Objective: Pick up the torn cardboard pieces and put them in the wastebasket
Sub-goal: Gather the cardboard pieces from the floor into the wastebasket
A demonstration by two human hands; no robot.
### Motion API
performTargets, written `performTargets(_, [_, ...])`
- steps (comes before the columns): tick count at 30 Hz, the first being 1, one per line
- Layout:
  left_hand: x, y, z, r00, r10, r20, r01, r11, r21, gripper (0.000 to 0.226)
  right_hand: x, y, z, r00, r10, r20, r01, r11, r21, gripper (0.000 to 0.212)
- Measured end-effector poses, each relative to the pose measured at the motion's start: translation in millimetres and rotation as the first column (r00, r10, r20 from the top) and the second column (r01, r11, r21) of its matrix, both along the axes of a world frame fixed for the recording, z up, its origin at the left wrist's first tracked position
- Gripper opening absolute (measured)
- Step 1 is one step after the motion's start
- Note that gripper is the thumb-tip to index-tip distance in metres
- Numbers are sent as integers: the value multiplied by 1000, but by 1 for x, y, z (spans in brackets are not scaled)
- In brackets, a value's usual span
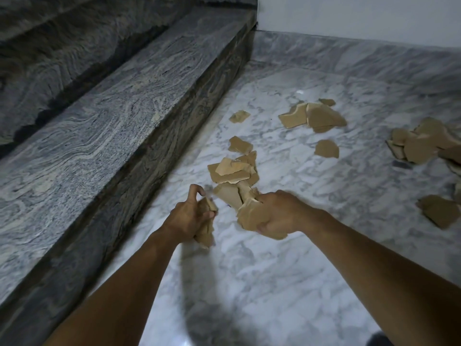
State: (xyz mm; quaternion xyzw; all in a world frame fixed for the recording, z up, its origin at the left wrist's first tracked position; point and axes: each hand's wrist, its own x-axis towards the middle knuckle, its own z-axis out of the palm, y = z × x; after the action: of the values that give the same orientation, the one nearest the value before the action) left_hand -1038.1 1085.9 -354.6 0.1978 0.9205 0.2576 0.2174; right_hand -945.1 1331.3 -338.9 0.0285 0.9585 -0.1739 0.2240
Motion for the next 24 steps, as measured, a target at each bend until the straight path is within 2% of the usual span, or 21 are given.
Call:
performTargets(4, [-3, 7, 5, 997, -78, -6, 78, 991, 113, 12, -1, 21, 14, 980, -7, 197, -4, 998, 56, 61])
performTargets(6, [-6, 12, 5, 996, -84, -13, 85, 988, 129, 25, 0, 41, 17, 963, -104, 249, 118, 992, -41, 65])
performTargets(8, [-7, 17, 7, 996, -81, -38, 84, 991, 105, 18, 1, 60, 28, 942, -262, 208, 303, 933, -196, 61])
performTargets(10, [-7, 24, 10, 999, -45, -1, 44, 982, 182, 7, 2, 73, 36, 915, -368, 164, 401, 873, -278, 50])
performTargets(11, [-6, 27, 12, 996, -15, 91, -7, 970, 245, 14, 1, 76, 39, 912, -380, 156, 410, 867, -284, 49])
performTargets(13, [-4, 31, 16, 945, -10, 326, -105, 936, 335, 31, 0, 75, 41, 923, -342, 177, 377, 898, -228, 62])
performTargets(14, [-5, 33, 18, 932, -42, 360, -93, 933, 349, 39, 1, 72, 40, 923, -325, 207, 361, 917, -170, 71])
performTargets(16, [-8, 37, 23, 933, -136, 334, 7, 933, 359, 56, 4, 66, 39, 919, -273, 285, 295, 955, -37, 75])
performTargets(18, [-10, 44, 32, 946, -176, 273, 95, 953, 286, 79, 8, 65, 39, 914, -243, 324, 250, 968, 21, 76])
performTargets(20, [-11, 56, 39, 938, -201, 283, 145, 967, 208, 95, 14, 70, 41, 910, -242, 338, 235, 970, 63, 72])
performTargets(21, [-9, 63, 41, 919, -234, 318, 185, 967, 178, 90, 16, 74, 42, 905, -259, 337, 246, 966, 83, 68])
performTargets(24, [6, 87, 34, 849, -403, 340, 434, 901, -17, 45, 28, 86, 38, 910, -324, 258, 307, 946, 106, 52])
